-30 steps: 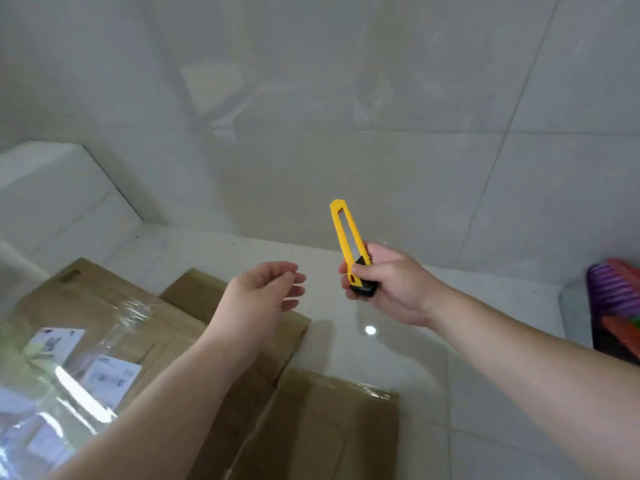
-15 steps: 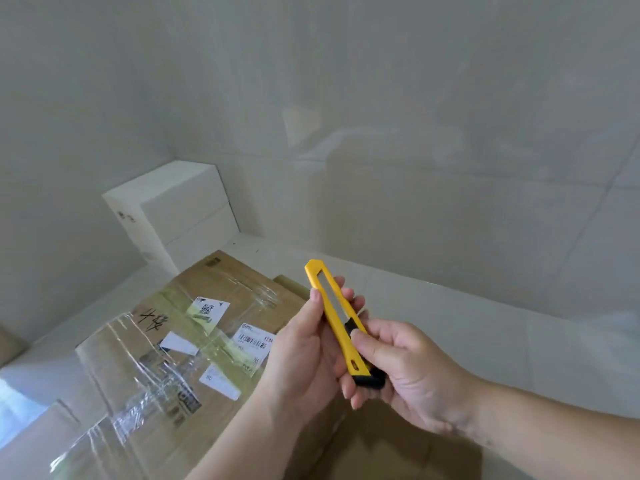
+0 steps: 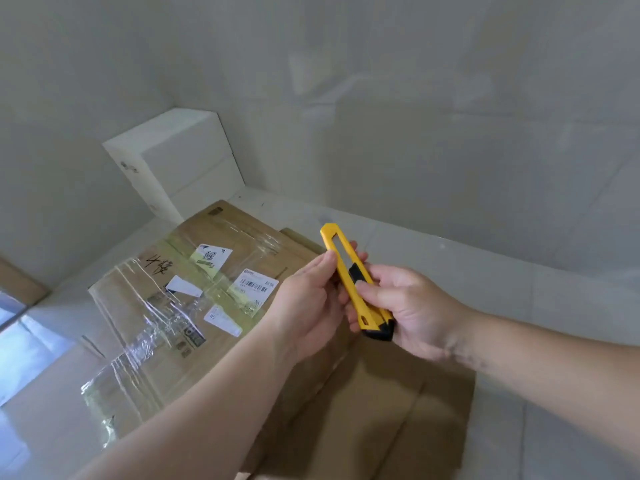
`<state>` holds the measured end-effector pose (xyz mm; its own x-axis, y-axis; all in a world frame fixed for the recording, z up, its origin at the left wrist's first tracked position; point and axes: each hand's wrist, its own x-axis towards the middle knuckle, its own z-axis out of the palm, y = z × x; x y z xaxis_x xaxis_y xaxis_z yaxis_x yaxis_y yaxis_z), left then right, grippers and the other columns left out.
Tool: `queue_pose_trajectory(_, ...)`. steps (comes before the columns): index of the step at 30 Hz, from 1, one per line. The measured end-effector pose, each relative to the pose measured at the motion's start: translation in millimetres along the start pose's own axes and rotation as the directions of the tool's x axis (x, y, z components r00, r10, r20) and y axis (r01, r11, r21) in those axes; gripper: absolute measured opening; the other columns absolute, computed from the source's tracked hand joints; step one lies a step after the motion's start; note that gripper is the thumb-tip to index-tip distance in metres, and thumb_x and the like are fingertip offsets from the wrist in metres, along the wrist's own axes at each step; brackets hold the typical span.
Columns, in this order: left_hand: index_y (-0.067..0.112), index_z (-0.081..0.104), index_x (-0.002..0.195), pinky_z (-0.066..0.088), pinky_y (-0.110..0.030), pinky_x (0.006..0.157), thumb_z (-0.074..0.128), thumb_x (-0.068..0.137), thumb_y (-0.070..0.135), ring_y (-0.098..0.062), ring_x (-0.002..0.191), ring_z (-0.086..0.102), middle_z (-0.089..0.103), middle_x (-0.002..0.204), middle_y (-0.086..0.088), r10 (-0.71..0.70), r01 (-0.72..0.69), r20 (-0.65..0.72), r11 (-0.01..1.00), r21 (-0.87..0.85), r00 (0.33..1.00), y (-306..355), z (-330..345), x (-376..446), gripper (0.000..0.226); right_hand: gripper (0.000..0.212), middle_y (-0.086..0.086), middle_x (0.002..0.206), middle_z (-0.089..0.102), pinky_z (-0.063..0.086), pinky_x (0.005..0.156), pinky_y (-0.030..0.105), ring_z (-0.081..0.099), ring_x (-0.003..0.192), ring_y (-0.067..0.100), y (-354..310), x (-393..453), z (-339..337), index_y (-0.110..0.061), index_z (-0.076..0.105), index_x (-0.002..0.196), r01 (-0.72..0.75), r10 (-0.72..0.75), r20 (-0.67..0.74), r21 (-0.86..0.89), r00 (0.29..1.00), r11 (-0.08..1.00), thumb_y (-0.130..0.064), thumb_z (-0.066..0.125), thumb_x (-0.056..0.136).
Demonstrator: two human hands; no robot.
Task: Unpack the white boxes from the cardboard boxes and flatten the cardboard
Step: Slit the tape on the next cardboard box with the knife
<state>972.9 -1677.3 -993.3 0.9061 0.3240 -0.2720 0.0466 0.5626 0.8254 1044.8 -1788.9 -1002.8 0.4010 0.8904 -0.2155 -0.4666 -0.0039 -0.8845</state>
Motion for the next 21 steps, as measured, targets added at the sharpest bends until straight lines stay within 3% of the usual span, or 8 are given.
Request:
queue_pose_trajectory(2,0.001,0.053,0.120,0.043,-0.032,0.044,0.033,0.102,0.028,-0.023,0.047,0.043,0.058,0.061,-0.004,-0.003,0.001,0.023,0.996,0.087,1.000,-1,-6,3,0.038,0.019,0.011,0.073,0.057,0.050,0.052,0.027,0.056,0.056,0.017,5,2,0,-0.003,0.059,0.091,0.034,-0.038,-0.091,-0.043,0.995,0.998,-0.013,0.044,0.099)
queue_pose_trajectory(4,0.005,0.060,0.110,0.052,-0.039,0.062,0.038,0.102,0.035,-0.027,0.059,0.058,0.065,0.067,-0.005,0.026,-0.014,-0.022,0.893,0.451,0.999,-1,-17,2,0.038,0.022,0.009,0.066,0.057,0.048,0.049,0.027,0.053,0.051,0.018,10,2,-3,-0.004,0.057,0.087,0.041,-0.055,-0.142,-0.098,0.988,0.994,-0.017,0.044,0.100)
queue_pose_trajectory(5,0.012,0.065,0.102,0.053,-0.038,0.070,0.043,0.099,0.041,-0.024,0.067,0.063,0.068,0.075,-0.003,0.078,-0.022,-0.043,0.684,0.729,0.996,2,-27,0,0.037,0.022,0.009,0.065,0.058,0.049,0.049,0.028,0.054,0.051,0.018,13,0,-6,-0.004,0.056,0.089,0.026,-0.047,-0.159,-0.131,0.986,0.991,-0.018,0.044,0.100)
queue_pose_trajectory(6,0.018,0.066,0.093,0.053,-0.034,0.069,0.048,0.095,0.045,-0.019,0.070,0.062,0.067,0.079,-0.001,0.130,-0.016,-0.034,0.363,0.932,0.991,7,-40,-5,0.032,0.021,0.009,0.067,0.060,0.051,0.051,0.028,0.056,0.052,0.018,17,-2,-10,-0.004,0.056,0.092,0.002,-0.030,-0.179,-0.152,0.983,0.988,-0.018,0.044,0.101)
queue_pose_trajectory(8,0.021,0.059,0.080,0.050,-0.029,0.061,0.055,0.087,0.052,-0.013,0.064,0.056,0.062,0.074,0.003,0.075,0.029,-0.012,-0.227,0.973,0.997,17,-68,-20,0.031,0.019,0.011,0.075,0.063,0.055,0.059,0.031,0.062,0.060,0.020,28,-9,-16,-0.003,0.054,0.098,-0.067,0.030,-0.220,-0.159,0.975,0.985,-0.019,0.042,0.101)
queue_pose_trajectory(10,0.021,0.054,0.072,0.048,-0.029,0.059,0.060,0.078,0.059,-0.013,0.060,0.052,0.060,0.071,0.004,-0.105,0.066,-0.136,-0.499,0.864,0.985,21,-91,-38,0.039,0.018,0.012,0.083,0.065,0.057,0.067,0.034,0.067,0.068,0.021,42,-16,-19,-0.004,0.053,0.103,-0.134,0.087,-0.242,-0.184,0.966,0.974,-0.018,0.041,0.102)
queue_pose_trajectory(12,0.021,0.050,0.067,0.042,-0.025,0.053,0.064,0.074,0.059,-0.011,0.056,0.047,0.055,0.066,0.005,-0.162,0.084,-0.207,-0.557,0.826,0.965,17,-106,-48,0.041,0.018,0.013,0.087,0.067,0.057,0.073,0.036,0.068,0.073,0.022,55,-20,-20,-0.006,0.053,0.106,-0.176,0.117,-0.241,-0.241,0.964,0.954,-0.017,0.040,0.102)
queue_pose_trajectory(21,0.014,0.047,0.061,0.034,-0.020,0.048,0.057,0.086,0.042,-0.012,0.050,0.036,0.043,0.057,0.003,-0.245,-0.026,-0.102,-0.472,0.881,0.964,14,-120,-48,0.039,0.019,0.011,0.089,0.068,0.057,0.077,0.037,0.069,0.077,0.020,72,-18,-16,-0.010,0.054,0.110,-0.230,0.155,-0.239,-0.328,0.959,0.916,-0.018,0.039,0.102)
